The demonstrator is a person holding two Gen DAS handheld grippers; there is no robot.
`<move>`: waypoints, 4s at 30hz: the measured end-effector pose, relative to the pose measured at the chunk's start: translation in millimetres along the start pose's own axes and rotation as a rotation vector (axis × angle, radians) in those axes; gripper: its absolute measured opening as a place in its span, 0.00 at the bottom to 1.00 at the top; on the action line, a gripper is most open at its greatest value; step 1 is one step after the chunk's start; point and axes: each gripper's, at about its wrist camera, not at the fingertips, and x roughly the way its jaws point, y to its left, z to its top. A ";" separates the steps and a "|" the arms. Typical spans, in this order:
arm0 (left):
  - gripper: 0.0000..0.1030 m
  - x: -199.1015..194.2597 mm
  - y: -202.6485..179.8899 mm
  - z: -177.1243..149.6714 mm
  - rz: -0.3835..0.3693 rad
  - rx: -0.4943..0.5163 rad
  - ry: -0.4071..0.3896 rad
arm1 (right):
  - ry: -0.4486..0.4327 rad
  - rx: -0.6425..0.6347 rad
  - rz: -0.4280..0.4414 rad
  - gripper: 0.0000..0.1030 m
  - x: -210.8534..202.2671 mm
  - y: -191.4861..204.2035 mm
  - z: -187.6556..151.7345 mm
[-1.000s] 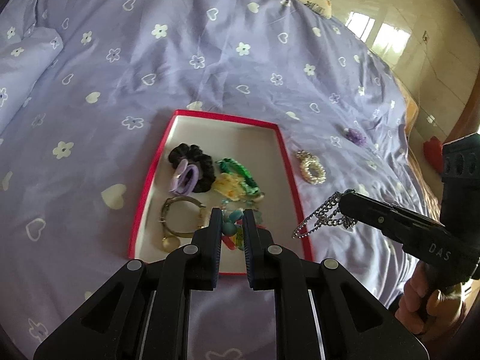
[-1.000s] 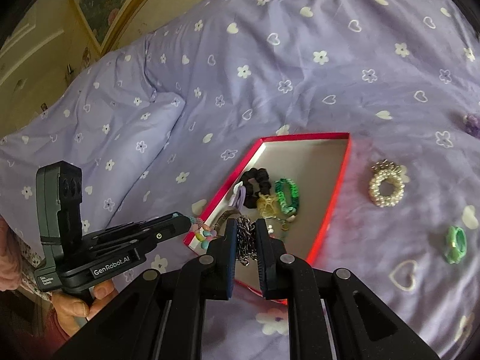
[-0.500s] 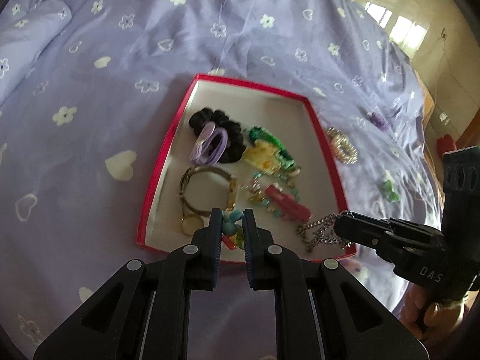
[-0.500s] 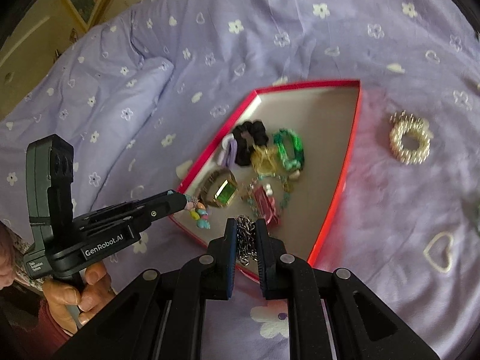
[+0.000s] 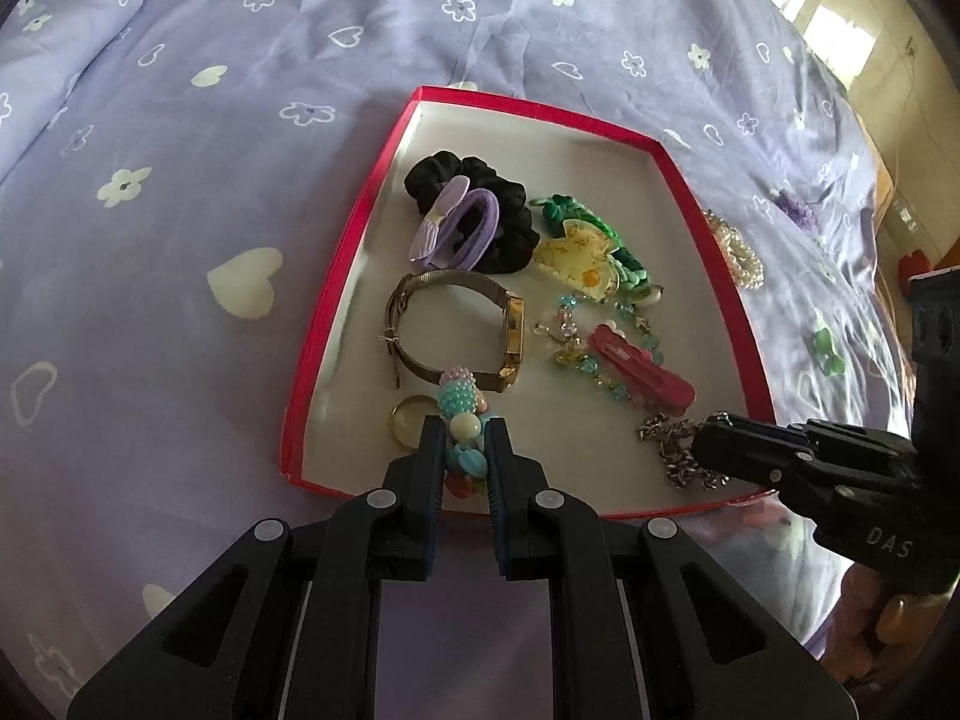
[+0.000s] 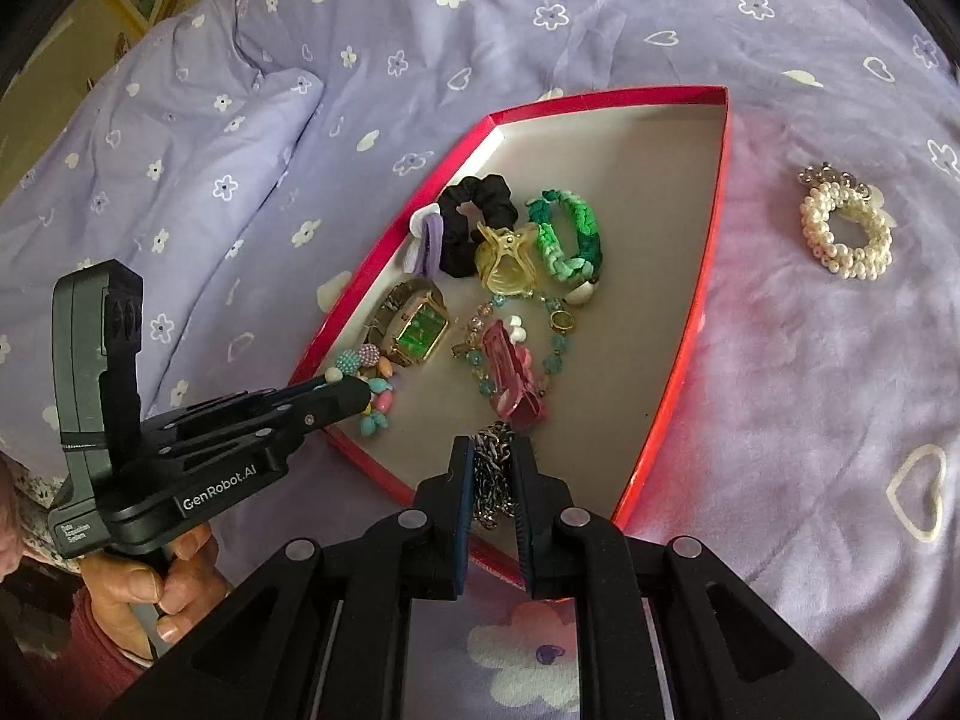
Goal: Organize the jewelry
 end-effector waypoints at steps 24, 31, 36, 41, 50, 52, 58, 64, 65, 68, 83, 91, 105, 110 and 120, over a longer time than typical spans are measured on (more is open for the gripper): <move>0.19 -1.1 -1.7 2.7 0.030 -0.001 0.007 | -0.013 0.007 0.009 0.16 -6.3 0.1 0.9; 0.34 -4.5 -3.7 2.6 0.045 0.004 0.002 | -0.036 0.014 0.006 0.17 -14.6 -0.5 0.7; 0.44 -8.4 -4.5 1.7 0.044 -0.006 -0.002 | -0.066 0.017 0.005 0.36 -22.1 0.0 -0.4; 0.48 -17.2 -7.6 -0.4 0.041 -0.005 -0.016 | -0.094 0.024 0.007 0.41 -29.6 -0.5 -2.5; 0.71 -48.9 -5.2 -14.7 0.030 -0.066 -0.059 | -0.180 0.083 0.046 0.64 -52.9 -6.0 -15.9; 0.76 -57.2 -4.6 -21.1 0.018 -0.089 -0.072 | -0.211 0.110 0.068 0.66 -59.3 -8.4 -21.9; 0.83 -75.9 -9.0 -38.8 0.026 -0.103 -0.099 | -0.254 0.141 0.084 0.69 -68.4 -7.5 -38.4; 0.87 -87.3 -9.2 -56.5 0.023 -0.128 -0.099 | -0.275 0.166 0.078 0.75 -76.7 -7.4 -56.4; 0.87 -88.3 -9.2 -59.2 0.026 -0.130 -0.097 | -0.277 0.167 0.076 0.76 -77.6 -6.9 -58.0; 0.89 -90.8 -10.3 -66.9 0.032 -0.130 -0.092 | -0.289 0.162 0.068 0.79 -81.6 -3.9 -64.2; 0.96 -130.6 -18.1 -67.8 0.140 -0.051 -0.183 | -0.335 -0.032 -0.080 0.86 -110.1 36.4 -63.4; 1.00 -152.8 -34.5 -48.8 0.241 0.049 -0.303 | -0.421 -0.208 -0.141 1.00 -144.8 69.5 -44.6; 1.00 -115.9 -34.2 -69.5 0.274 0.029 -0.271 | -0.345 -0.089 -0.187 1.00 -91.2 33.3 -71.4; 1.00 -120.6 -39.1 -74.1 0.300 0.042 -0.293 | -0.340 -0.073 -0.191 1.00 -90.2 30.7 -75.1; 1.00 -121.5 -42.4 -85.9 0.312 0.047 -0.314 | -0.358 -0.072 -0.188 1.00 -91.7 31.1 -82.4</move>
